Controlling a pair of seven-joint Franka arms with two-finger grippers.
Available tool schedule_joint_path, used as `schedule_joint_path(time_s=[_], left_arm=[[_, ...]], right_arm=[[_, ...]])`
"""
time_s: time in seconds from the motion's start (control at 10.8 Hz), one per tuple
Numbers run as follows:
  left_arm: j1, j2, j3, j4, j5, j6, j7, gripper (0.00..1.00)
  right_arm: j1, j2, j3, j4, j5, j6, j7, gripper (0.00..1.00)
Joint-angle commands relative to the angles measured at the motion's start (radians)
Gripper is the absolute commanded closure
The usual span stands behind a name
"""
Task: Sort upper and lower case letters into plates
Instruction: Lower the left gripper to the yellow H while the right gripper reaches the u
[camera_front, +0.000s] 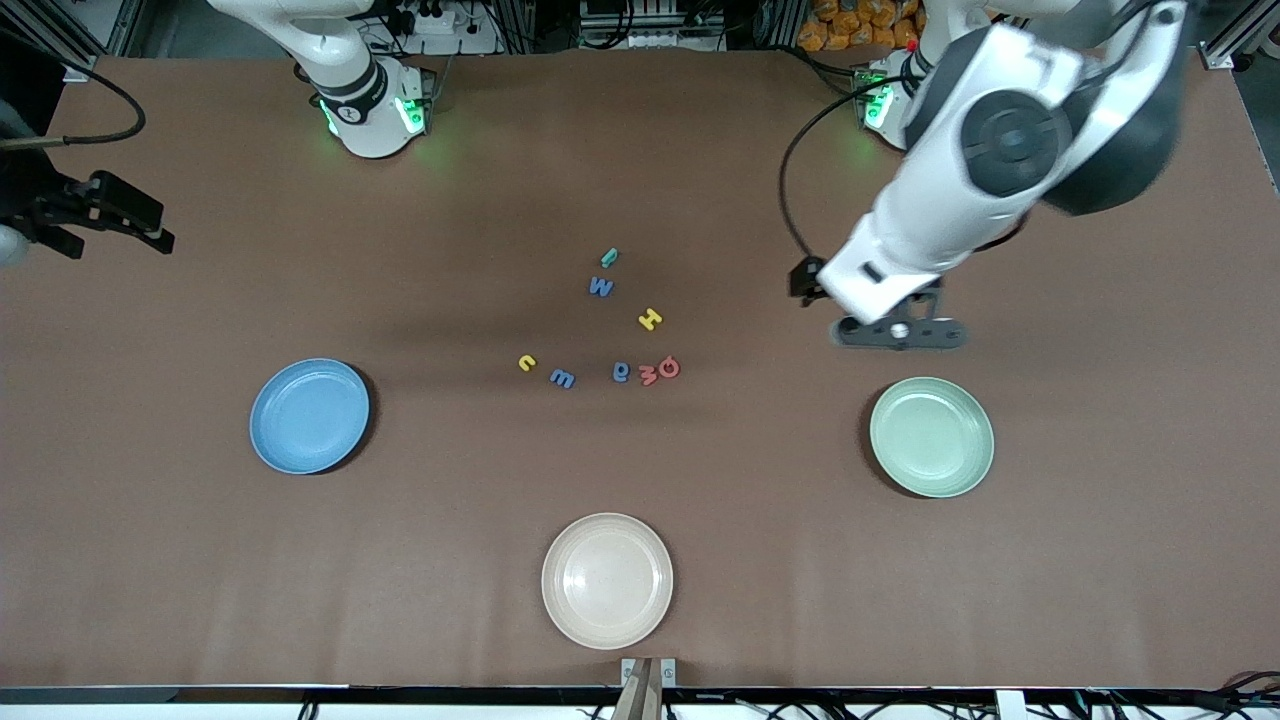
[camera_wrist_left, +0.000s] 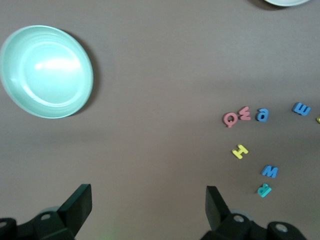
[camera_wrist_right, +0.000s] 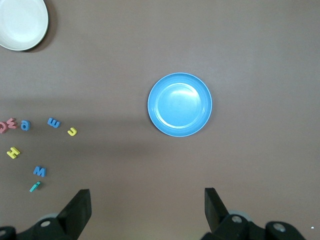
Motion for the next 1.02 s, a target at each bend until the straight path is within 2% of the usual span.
schedule_joint_path(time_s=[0.0, 0.19, 0.28, 0.74, 0.93], left_arm=[[-0.080, 0.111, 0.009, 0.024, -0.008, 0.096, -0.025, 0.00], [-0.167, 0.188, 0.013, 0.016, 0.003, 0.180, -0.074, 0.00], [-0.175, 0.214, 0.016, 0.018, 0.012, 0.222, -0.102, 0.00], [-0.189, 0.314, 0.016, 0.013, 0.014, 0.328, -0.139, 0.00], [-0.193, 0.318, 0.018, -0.011, 0.018, 0.345, -0.136, 0.00]], right_arm=[[0.035, 0.011, 0.007, -0.069, -0.008, 0.080, 0.085, 0.00], [0.119, 0.061, 0.007, -0.091, -0.106, 0.099, 0.221, 0.00], [0.151, 0.093, 0.007, -0.091, -0.128, 0.100, 0.295, 0.00], [0.210, 0.201, 0.010, -0.114, -0.116, 0.215, 0.625, 0.00], [0.239, 0.196, 0.010, -0.226, -0.114, 0.336, 0.734, 0.00]])
